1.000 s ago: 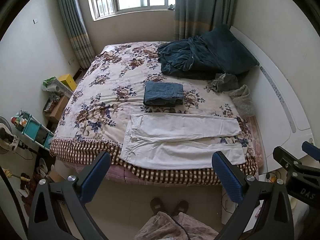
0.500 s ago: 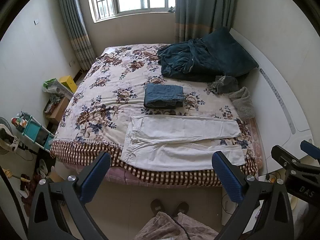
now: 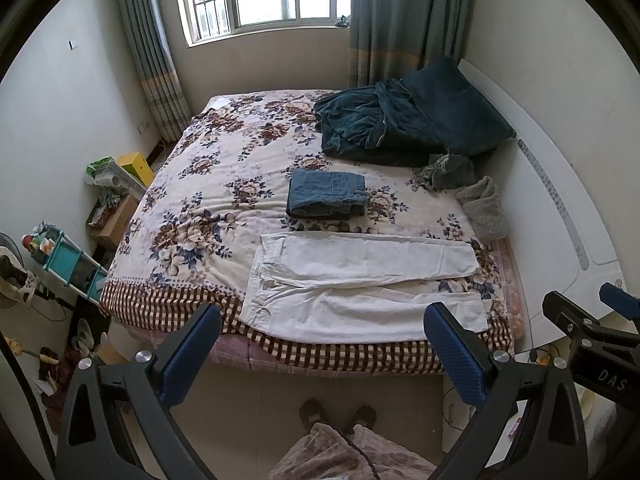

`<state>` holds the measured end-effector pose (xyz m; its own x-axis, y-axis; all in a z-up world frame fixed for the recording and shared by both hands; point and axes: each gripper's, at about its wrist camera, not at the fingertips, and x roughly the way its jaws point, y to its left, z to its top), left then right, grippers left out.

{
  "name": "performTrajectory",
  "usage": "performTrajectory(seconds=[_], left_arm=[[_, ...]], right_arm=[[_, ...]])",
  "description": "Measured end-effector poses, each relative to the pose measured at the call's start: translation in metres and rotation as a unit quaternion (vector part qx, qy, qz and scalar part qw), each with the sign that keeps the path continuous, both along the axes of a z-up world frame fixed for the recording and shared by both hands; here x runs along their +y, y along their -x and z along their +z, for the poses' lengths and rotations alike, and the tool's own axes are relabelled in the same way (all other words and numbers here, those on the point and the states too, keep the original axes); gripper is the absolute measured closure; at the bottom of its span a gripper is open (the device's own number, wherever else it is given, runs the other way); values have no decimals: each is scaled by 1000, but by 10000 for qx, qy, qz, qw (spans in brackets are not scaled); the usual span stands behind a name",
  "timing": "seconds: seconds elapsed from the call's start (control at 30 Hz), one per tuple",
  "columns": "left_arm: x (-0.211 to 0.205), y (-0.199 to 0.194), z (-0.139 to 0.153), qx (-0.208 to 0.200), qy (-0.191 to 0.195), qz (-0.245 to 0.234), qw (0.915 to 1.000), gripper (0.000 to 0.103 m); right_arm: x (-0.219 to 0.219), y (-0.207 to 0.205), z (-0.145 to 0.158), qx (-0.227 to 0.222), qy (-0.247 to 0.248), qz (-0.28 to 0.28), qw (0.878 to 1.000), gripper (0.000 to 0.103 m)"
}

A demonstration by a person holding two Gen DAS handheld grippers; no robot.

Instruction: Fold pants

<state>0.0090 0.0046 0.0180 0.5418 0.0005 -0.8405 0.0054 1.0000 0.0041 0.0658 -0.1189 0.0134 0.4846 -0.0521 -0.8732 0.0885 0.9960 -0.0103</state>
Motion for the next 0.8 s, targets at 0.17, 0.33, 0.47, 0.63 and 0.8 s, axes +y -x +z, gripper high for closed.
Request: performTrajectory(seconds=[0.17, 0.33, 0.47, 0.63, 0.8], left_arm=[[1, 1, 0, -6, -2, -8, 10000, 0], [2, 3, -1, -18, 1, -4, 10000, 0], [-2, 3, 3, -18, 15, 15, 10000, 0], [-14, -7, 1, 23, 29, 117, 9999, 0], [-25, -21, -16, -46, -40, 371, 9993, 0]], right_arm=[[0, 1, -1, -13, 0, -12, 10000, 0], [1, -3, 1, -6, -23, 1, 10000, 0], [1, -8, 5, 0, -39, 13, 10000, 0], [-5, -15, 10, 0, -87, -19, 10000, 0], [-23, -31, -7, 51, -158, -155, 9997, 0]])
